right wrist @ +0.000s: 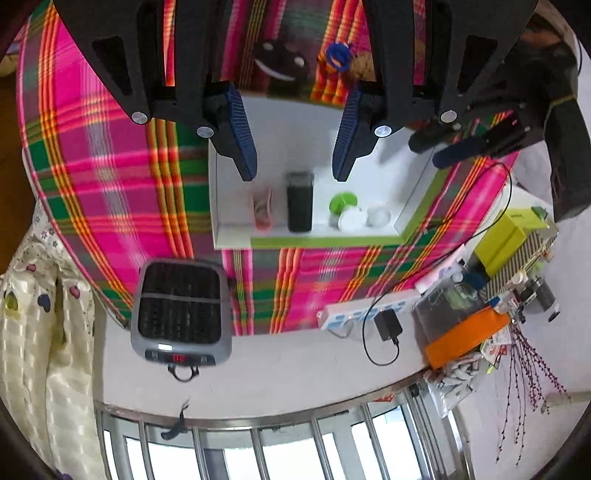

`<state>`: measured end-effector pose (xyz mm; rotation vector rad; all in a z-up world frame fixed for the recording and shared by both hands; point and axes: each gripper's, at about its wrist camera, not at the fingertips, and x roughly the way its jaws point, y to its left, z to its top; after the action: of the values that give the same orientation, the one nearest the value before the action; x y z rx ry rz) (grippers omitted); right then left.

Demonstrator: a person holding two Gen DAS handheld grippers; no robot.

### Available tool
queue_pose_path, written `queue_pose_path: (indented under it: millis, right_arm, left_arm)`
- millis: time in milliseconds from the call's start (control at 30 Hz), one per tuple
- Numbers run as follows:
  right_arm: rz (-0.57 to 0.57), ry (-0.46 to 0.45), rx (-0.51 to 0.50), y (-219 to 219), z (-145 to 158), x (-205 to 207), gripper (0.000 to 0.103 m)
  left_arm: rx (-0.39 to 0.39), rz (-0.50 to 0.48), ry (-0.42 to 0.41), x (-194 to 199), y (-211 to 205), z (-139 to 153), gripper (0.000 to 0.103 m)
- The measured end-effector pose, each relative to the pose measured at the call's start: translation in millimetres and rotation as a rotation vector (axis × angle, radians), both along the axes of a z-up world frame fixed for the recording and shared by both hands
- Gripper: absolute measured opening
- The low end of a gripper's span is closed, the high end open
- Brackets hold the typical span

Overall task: Organize objects
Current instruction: 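Open both tools and withdraw them toward the remaining objects beside the box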

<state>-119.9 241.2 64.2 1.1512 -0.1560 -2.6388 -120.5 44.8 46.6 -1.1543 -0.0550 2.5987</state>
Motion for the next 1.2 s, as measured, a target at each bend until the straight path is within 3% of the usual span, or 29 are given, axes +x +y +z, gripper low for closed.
queue_pose_path:
  millis: [367,767,1200]
  right_arm:
    - [-0.02,-0.017,-0.042,8,-17,30,0.044]
    - [-0.012,0.029,0.003,5,-19,64,0.044]
    - [0.14,0.036,-0.071,-12,-29,111,0.044]
  left_arm:
    - [0.023,0.002,0.01,15,-5,0,0.041]
    - [0.029,0.001,0.037,36,-9,8,0.041]
    - [0.047,0.003,0.042,69,-20,1,0.041]
